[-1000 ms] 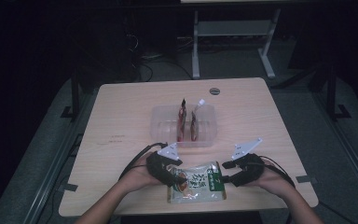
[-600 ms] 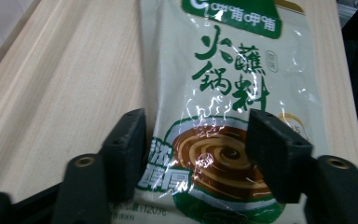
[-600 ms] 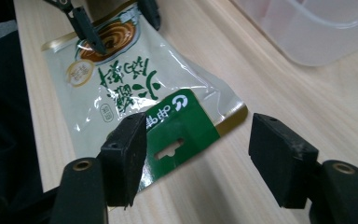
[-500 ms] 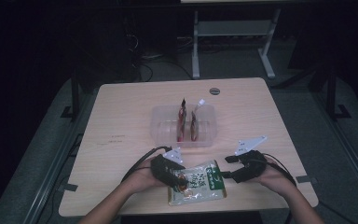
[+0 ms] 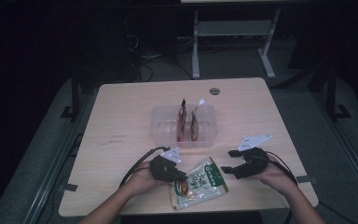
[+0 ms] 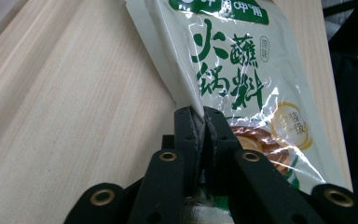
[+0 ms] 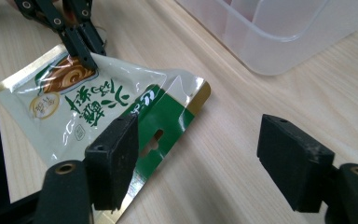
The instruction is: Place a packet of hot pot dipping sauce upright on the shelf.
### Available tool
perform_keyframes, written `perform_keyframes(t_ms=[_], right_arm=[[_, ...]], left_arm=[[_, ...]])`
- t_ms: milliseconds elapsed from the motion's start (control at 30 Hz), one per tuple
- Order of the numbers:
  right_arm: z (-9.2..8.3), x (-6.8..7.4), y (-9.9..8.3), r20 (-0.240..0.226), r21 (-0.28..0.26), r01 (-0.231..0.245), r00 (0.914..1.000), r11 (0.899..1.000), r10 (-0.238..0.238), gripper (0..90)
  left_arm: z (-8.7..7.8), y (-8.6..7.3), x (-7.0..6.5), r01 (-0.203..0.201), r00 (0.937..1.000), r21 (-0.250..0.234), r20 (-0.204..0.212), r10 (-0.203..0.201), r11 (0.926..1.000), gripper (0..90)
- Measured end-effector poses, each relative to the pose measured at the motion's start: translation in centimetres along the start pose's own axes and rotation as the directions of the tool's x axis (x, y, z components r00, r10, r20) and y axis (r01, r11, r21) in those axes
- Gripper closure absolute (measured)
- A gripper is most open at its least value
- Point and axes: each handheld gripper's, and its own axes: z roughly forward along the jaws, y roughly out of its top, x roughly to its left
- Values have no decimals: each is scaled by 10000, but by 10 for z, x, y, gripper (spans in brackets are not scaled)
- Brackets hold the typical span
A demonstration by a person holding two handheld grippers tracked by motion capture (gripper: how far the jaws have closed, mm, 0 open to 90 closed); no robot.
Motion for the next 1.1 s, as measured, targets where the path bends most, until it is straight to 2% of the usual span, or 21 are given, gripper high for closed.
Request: perform_keyframes(t_ms=[133, 267, 333, 433, 600, 733, 867, 967, 1033, 1100], right_arm=[[0, 1, -1, 109, -108, 21, 9999, 9999, -20, 254], [-1, 1, 0, -36, -361, -123, 9999, 9993, 122, 231], [0, 2, -1, -131, -509, -127, 9998, 9986, 121, 210], [0, 2, 0, -362, -470, -282, 9990, 9985, 265, 193], [1, 4, 6, -787, -605, -557, 9956, 9966, 508, 156], [4, 5, 16, -1143, -594, -447, 9927, 9972, 377, 146], [12, 4, 32, -1620, -763, -322, 9866, 9966, 195, 145], [20, 7, 47, -2206, -884, -291, 9753, 9957, 89, 154], [26, 9, 53, -2370, -801, -128, 9715, 9967, -66, 200], [34, 9, 60, -2675, -814, -41, 9634, 9967, -179, 283]], left_arm=[[-3, -1, 1, 465, 9987, -283, 234, -459, 9985, 892], [-11, 1, 0, 469, 9986, -557, 266, -455, 9973, 899], [-20, 1, -2, 329, 9995, -736, 33, -328, 9967, 900], [-31, 0, -4, 415, 9989, -1065, -181, -437, 9934, 900], [-52, -1, -7, 386, 9976, -1689, -503, -477, 9849, 900], [-69, -1, -7, 310, 9965, -2103, -691, -465, 9771, 900], [-80, -1, -9, 263, 9957, -2482, -797, -474, 9683, 900], [-86, -1, -11, 185, 9956, -2607, -836, -417, 9652, 900], [-90, -1, -12, 105, 9956, -2725, -869, -355, 9621, 900], [-93, -1, -13, 67, 9955, -2855, -890, -334, 9584, 900]])
